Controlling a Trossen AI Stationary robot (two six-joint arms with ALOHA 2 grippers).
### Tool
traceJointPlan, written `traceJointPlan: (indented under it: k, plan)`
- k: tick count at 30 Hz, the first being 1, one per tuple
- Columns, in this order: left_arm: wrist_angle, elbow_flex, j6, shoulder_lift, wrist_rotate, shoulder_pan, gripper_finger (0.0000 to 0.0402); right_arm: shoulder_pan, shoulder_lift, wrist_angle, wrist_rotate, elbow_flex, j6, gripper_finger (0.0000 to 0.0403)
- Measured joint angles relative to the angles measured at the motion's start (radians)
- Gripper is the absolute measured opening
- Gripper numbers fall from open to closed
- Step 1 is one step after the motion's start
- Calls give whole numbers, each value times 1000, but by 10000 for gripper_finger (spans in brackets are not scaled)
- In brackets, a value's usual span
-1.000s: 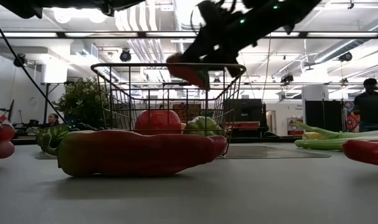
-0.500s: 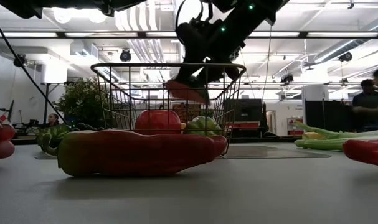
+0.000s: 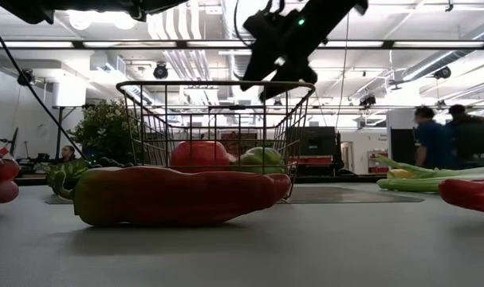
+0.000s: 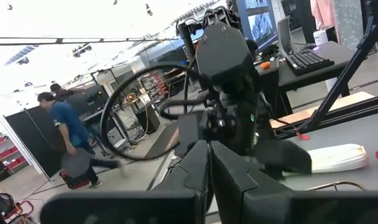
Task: Build produce basket
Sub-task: Put the black grapes into the wire basket
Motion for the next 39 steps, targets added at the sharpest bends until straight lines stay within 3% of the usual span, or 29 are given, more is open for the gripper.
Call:
traceJointPlan:
  k: [10, 16, 20, 25, 28, 32, 39]
  plan:
    - [3, -1, -49, 0, 0, 0, 1, 85, -180, -106, 0, -78, -69, 274]
    - [2, -1, -162, 0, 0, 1, 2, 165, -319, 40, -1, -236, -163, 263]
    - [-19, -1, -344, 0, 0, 0, 2, 210, -399, 148, -5, -339, -239, 260]
    - [-124, -1, -687, -12, 1, -1, 2, 225, -480, 230, -6, -432, -293, 263]
    - [-280, 6, -856, -27, 1, -14, 2, 225, -514, 236, -8, -469, -301, 262]
    - [-623, 104, -1089, -30, -9, -36, 1, 225, -547, 237, -8, -500, -309, 258]
    - [-1431, 353, -1453, 59, -23, -44, 0, 225, -553, 239, -8, -519, -309, 260]
